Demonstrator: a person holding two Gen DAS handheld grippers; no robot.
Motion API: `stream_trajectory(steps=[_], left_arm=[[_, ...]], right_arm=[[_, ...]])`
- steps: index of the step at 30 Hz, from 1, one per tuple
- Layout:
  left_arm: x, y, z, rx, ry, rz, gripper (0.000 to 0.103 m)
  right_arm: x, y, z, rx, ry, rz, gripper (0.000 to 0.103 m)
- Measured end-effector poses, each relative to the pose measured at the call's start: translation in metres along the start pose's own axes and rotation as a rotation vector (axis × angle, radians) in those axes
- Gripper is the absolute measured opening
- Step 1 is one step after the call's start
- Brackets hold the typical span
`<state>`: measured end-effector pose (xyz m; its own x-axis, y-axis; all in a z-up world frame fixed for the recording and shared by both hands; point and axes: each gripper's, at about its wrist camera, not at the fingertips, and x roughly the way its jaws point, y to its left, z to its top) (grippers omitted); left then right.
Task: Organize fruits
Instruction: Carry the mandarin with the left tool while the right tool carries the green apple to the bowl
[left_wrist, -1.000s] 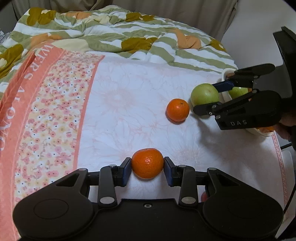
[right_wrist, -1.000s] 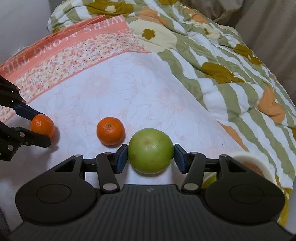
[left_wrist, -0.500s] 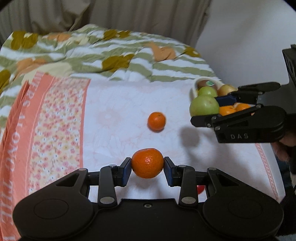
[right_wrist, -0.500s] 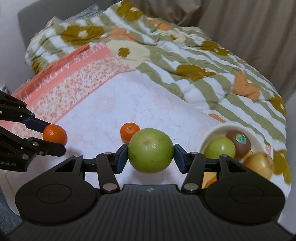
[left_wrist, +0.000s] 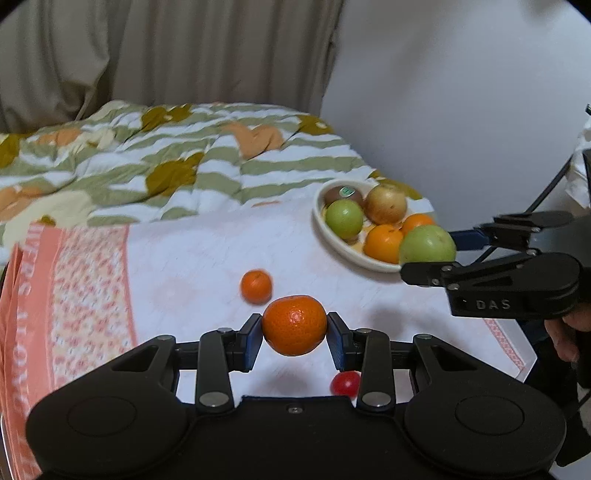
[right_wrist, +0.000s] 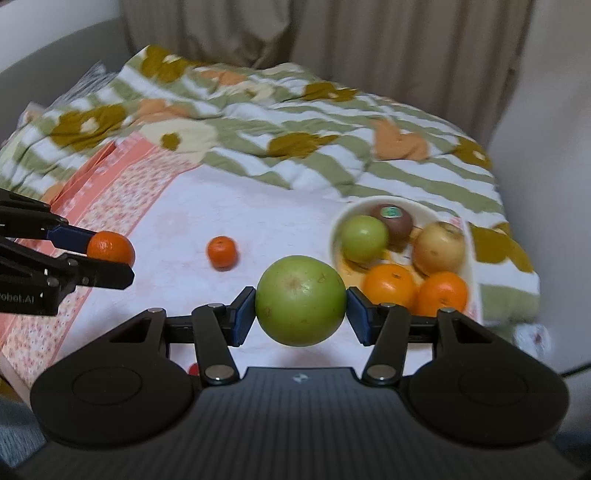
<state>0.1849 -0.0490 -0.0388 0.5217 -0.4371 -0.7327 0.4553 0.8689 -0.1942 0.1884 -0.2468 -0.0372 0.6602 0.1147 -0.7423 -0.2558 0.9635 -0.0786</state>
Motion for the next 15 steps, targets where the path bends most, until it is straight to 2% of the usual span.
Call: stream_trajectory(steps=[7,15], left_arm=[[0.008,-0.028,0.025,0.015,-0.044,0.014,0.041],[0.036,-0.073,0.060,-0.014,-0.085,0.069,0.041]], right_arm=[[-0.022,-0.045,-0.001,0.046,-0.052,-0.032,0.068],[-0.020,-0.109,0.009,0.010,-0.081,0.000,0.068]])
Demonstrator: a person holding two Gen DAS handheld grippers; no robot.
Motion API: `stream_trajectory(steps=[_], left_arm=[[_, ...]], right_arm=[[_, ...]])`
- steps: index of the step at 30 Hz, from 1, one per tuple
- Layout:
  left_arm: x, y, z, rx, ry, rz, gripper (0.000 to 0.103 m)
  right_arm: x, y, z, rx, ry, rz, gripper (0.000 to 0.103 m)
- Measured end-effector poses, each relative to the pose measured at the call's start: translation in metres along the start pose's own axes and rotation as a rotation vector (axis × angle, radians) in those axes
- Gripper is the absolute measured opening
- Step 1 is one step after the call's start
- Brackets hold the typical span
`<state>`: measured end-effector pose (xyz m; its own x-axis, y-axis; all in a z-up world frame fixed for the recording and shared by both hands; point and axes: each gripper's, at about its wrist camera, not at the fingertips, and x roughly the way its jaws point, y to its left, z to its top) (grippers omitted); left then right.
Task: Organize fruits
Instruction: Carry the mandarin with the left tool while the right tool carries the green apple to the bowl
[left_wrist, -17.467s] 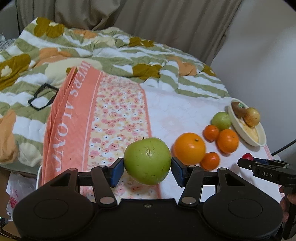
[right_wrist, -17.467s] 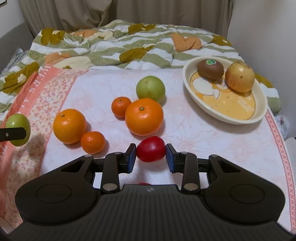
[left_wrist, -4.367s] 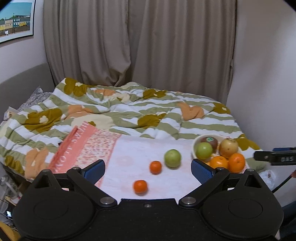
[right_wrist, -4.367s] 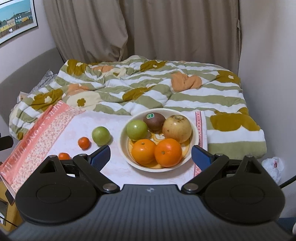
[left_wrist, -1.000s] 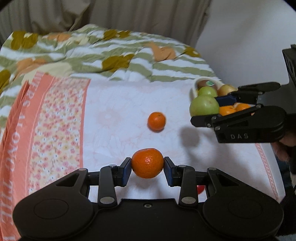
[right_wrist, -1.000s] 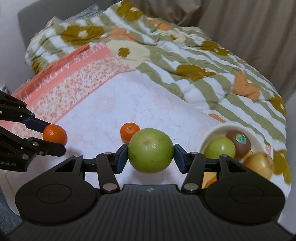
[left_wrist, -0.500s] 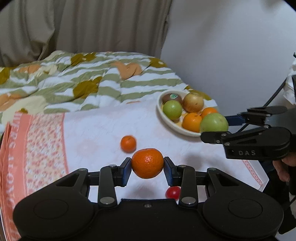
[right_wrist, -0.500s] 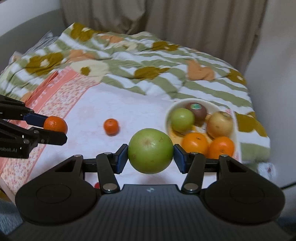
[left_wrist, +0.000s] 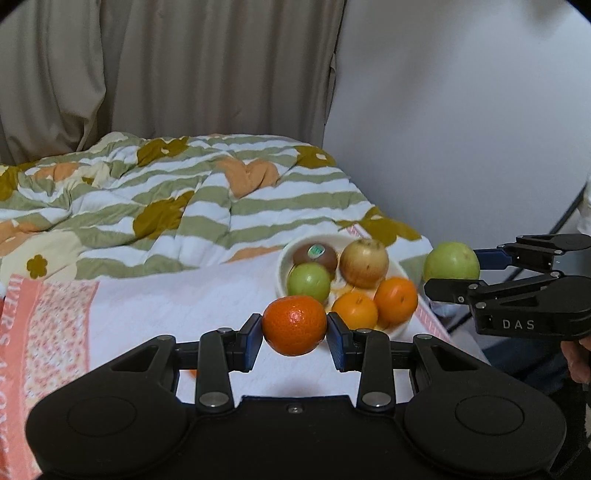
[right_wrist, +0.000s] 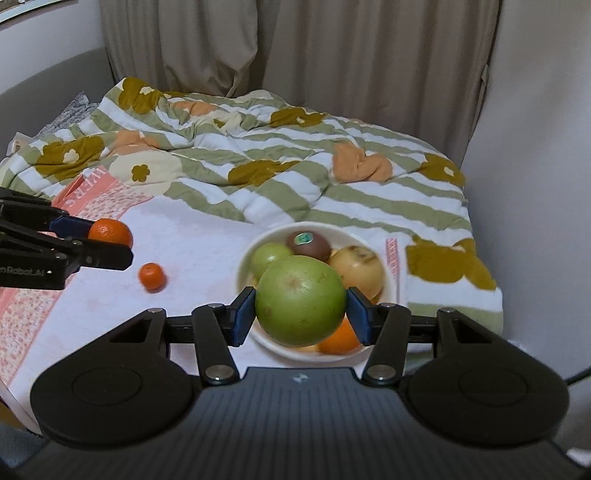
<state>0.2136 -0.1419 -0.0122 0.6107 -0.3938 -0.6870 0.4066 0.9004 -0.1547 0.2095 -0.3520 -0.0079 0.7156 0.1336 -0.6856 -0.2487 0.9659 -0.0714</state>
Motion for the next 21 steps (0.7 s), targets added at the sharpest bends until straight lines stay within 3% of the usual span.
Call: stream_trajectory(steps=[12,21], left_arm=[[0.071,-0.054,0.034,-0.014,-0.009,0.077,0.041],[0.127,-0.064,0.041,0.050,0.076,0.074,0.041]], right_arm=[[0.036,-0.076,0.009,-0.007,-0.007,0.099,0.068],[0.061,-0.101,0.011,0.023,0.023,0.109,0.068]])
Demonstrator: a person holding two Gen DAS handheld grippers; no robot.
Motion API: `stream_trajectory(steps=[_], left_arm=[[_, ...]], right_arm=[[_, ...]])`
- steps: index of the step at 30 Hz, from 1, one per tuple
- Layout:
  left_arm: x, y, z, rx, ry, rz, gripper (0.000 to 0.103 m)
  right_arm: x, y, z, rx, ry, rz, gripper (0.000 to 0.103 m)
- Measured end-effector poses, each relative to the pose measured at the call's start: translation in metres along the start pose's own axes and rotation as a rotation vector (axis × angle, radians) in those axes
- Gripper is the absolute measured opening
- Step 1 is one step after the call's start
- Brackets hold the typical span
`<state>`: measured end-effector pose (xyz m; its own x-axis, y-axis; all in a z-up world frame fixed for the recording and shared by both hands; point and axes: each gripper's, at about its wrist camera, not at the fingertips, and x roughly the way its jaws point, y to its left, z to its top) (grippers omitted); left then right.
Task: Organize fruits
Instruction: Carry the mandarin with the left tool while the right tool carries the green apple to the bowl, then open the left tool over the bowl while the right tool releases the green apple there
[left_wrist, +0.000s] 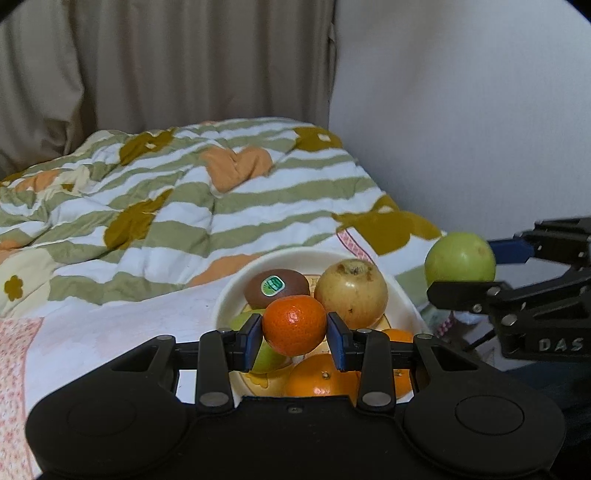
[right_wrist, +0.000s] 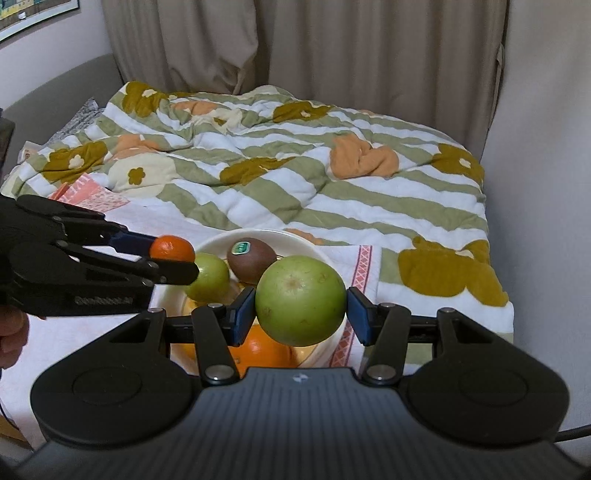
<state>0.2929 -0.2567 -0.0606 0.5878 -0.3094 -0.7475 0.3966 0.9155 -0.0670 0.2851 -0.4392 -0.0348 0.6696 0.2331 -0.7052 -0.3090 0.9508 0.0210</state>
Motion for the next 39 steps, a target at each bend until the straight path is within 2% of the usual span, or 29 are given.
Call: stream_trajectory(steps=[8,9,10,12,17,19,21,29,39], left_arm=[[0.023,-0.002,0.003,0.053,0.039,-0.019,0.042],[0.022,-0.003,0.002,0.060,0.036,-0.017,0.052],[0.020,-0.003,0.002,0.066,0.029,-0.014,0.070],[0.013,-0.001,0.000,0.077,0.000,-0.001,0.083],[-0.007,0.014,-0.008,0.053,-0.017,0.005,0.084],[-0.014,0.020,-0.011,0.027,-0.022,0.012,0.090],[-0.021,0.027,-0.015,0.001,-0.028,0.022,0.091],[-0.046,0.050,-0.033,-0.094,-0.033,0.099,0.093],[-0.070,0.076,-0.056,-0.176,-0.032,0.158,0.094]], right_arm=[[0.011,-0.009,0.000,0.057,0.023,-0.034,0.068],[0.012,-0.010,0.001,0.061,0.025,-0.039,0.068],[0.013,-0.011,0.001,0.066,0.025,-0.043,0.068],[0.013,-0.011,0.003,0.075,0.023,-0.049,0.068],[0.018,-0.003,0.010,0.070,0.023,-0.034,0.068],[0.021,0.005,0.014,0.057,0.022,-0.020,0.068],[0.026,0.013,0.018,0.043,0.026,-0.004,0.068],[0.058,0.047,0.019,-0.026,0.068,0.059,0.068],[0.090,0.068,0.011,-0.076,0.100,0.028,0.069]])
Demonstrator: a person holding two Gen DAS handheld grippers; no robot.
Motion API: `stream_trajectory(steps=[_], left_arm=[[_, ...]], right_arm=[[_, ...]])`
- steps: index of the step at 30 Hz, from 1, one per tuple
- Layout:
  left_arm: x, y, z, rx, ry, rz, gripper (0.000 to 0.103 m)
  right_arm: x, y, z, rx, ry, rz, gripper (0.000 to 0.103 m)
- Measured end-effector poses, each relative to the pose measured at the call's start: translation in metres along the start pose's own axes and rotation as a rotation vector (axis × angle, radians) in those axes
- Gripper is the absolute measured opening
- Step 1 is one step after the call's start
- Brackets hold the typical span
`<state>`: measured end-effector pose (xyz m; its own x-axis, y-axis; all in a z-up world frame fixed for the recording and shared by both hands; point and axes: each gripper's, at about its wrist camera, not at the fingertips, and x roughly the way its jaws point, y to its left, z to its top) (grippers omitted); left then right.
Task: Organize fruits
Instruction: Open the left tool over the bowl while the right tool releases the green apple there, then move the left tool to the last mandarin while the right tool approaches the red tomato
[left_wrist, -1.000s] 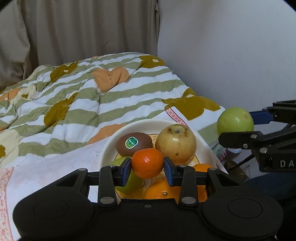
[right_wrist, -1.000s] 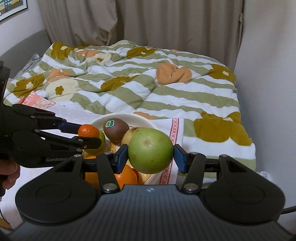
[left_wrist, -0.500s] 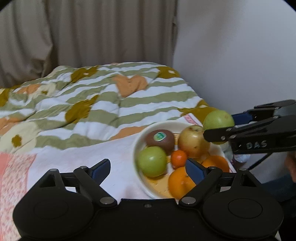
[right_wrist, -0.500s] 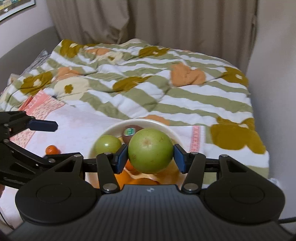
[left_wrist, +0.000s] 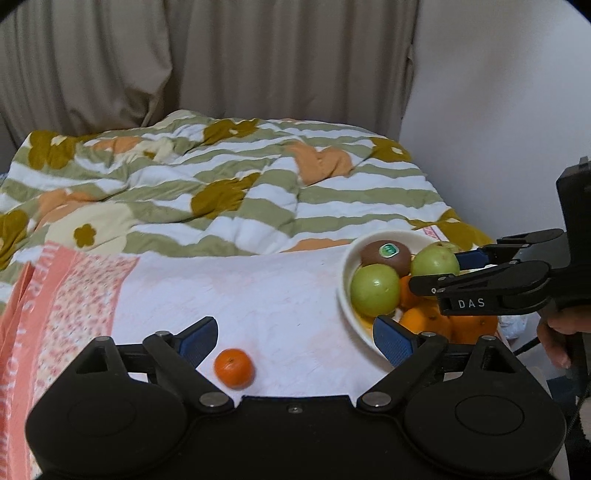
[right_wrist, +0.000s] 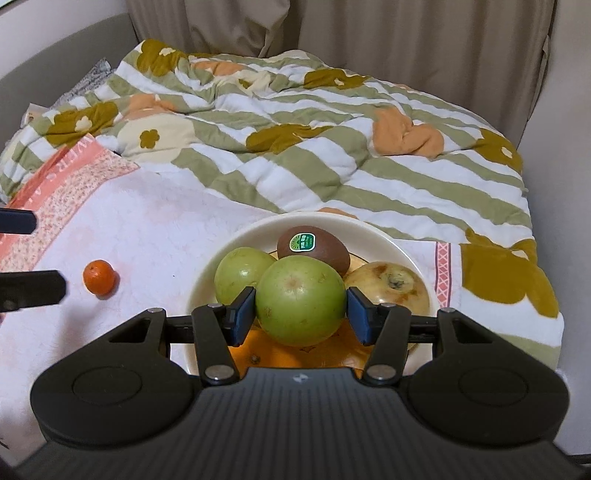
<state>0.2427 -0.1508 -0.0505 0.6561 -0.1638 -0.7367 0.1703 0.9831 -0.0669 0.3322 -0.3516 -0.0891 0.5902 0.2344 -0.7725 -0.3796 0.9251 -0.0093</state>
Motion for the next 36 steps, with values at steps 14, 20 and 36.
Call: stream_trajectory(steps=[14,20,36], left_arm=[[-0.023,0.024,-0.012,-0.034,-0.045,-0.020,0.094],[-0.038,0.030,-0.012,-0.027,-0.090,-0.033,0.094],[-0.148,0.033,-0.043,-0.073,-0.274,0.012,0.097]], right_arm=[[-0.031,0.016,-0.008,0.036,-0.080,-0.096,0.103],[-0.063,0.023,-0.016,0.102,-0.127,-0.116,0.103],[-0.160,0.080,-0.042,0.115,-0.255,-0.099,0.103]])
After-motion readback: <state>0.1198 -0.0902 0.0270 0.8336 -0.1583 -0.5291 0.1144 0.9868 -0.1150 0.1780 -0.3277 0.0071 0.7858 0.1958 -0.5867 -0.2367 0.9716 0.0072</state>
